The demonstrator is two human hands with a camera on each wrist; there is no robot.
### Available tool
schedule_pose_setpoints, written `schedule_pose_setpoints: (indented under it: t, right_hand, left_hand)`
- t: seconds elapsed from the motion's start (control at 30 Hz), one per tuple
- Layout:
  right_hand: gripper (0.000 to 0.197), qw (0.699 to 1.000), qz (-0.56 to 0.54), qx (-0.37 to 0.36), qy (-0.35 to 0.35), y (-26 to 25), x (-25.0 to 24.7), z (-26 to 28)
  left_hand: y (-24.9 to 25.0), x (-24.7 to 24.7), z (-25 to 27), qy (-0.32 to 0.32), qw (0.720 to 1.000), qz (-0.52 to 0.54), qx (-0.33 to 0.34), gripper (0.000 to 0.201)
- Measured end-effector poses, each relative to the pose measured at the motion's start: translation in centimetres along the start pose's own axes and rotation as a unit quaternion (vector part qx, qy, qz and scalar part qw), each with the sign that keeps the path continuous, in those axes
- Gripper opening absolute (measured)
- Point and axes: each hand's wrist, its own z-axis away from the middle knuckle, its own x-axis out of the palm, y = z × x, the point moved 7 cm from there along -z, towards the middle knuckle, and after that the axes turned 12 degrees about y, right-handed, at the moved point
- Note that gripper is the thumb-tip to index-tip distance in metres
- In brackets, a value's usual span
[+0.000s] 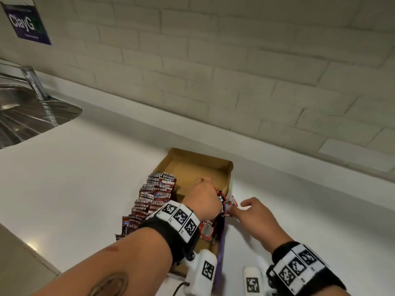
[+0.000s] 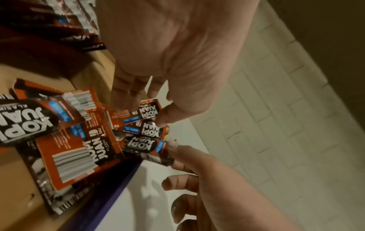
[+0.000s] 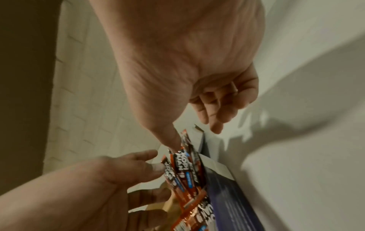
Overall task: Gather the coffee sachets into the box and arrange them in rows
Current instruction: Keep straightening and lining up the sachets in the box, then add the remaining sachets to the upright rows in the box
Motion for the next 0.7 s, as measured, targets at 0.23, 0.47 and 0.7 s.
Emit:
schedule_pose_setpoints:
  t: [0.23, 0.47, 0.7]
  right_hand:
    - [0.008, 0.996, -0.062, -0.071, 0.007, -0.3, 1.6, -0.3]
    - [0.014, 0.982, -0.155, -0.093, 0.052, -0.6, -1.2, 1.0]
    - [0.014, 0.9, -0.435, -0.016, 0.033, -2.1, -4.4, 3.5]
  left_hand:
    - [0.1, 2.0, -1.5, 0.007, 0.999, -0.026, 0.021, 0.034]
    - [0.9, 0.1, 0.0, 0.029, 0.996, 0.065, 0.044, 0.011]
    - [2.2, -4.0, 4.4, 0.034, 0.968, 0.231, 0.091, 0.027]
